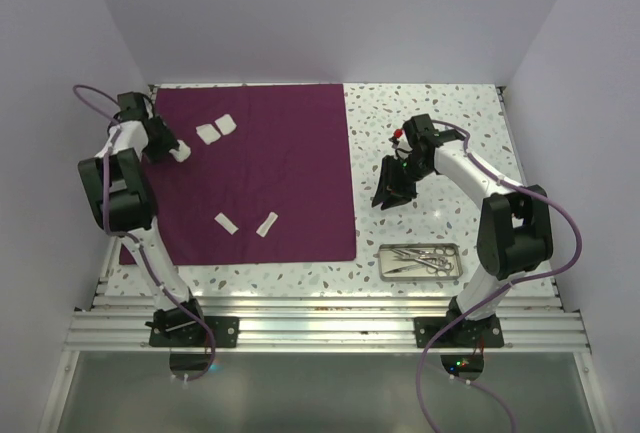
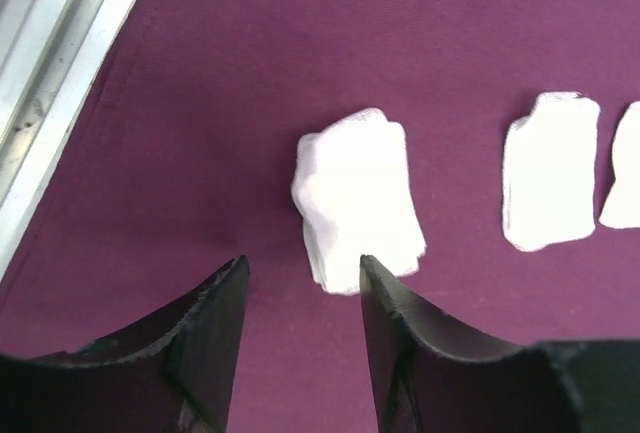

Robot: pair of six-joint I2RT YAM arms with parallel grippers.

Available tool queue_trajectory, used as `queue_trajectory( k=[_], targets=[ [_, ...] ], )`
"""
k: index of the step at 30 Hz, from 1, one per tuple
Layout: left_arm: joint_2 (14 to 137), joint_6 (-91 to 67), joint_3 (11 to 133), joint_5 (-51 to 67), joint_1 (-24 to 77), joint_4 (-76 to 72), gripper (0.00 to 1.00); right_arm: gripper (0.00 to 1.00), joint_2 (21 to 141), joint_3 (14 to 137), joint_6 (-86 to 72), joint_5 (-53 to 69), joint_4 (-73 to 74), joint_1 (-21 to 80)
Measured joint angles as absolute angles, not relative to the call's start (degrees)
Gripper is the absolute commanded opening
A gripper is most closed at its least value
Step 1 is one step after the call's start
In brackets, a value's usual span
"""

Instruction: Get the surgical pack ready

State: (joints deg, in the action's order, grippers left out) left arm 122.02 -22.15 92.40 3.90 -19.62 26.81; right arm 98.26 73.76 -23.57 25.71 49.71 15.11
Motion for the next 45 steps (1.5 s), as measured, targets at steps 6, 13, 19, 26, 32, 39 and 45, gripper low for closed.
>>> queue_trajectory(
  k=[6, 13, 19, 26, 32, 39, 45],
  targets=[
    [120.8, -20.0, 95.6, -4.5, -12.8, 29.7, 0.57, 0.34, 98.3, 73.6, -23.6, 26.3, 49.7, 15.1],
    [123.4, -18.9, 103.3, -16.1, -3.7, 34.1, 0.59, 0.34, 98.2, 73.2, -23.5, 26.4, 49.8, 15.1],
    [127.8, -18.8, 104.8, -24.5, -2.9, 37.2, 0.57, 0.34, 98.2, 72.6, -23.5, 26.4, 50.0, 15.1],
    [131.0, -17.9, 104.9, -29.3, -2.4, 39.1, 0.55, 0.34, 98.2, 72.6, -23.4, 26.4, 50.0, 15.1],
    [131.9, -16.5, 106.5, -31.3, -2.1, 38.9, 0.51, 0.34, 98.2, 72.6, -23.4, 26.5, 49.9, 15.1],
    [133.9, -15.2, 108.3, -32.8, -2.1, 38.6, 0.46, 0.34, 98.2, 72.6, -23.5, 26.6, 49.9, 15.1],
    [134.8, -14.4, 109.3, -32.9, -2.1, 38.5, 0.35, 0.34, 98.2, 72.7, -23.5, 26.6, 49.9, 15.1]
  ],
)
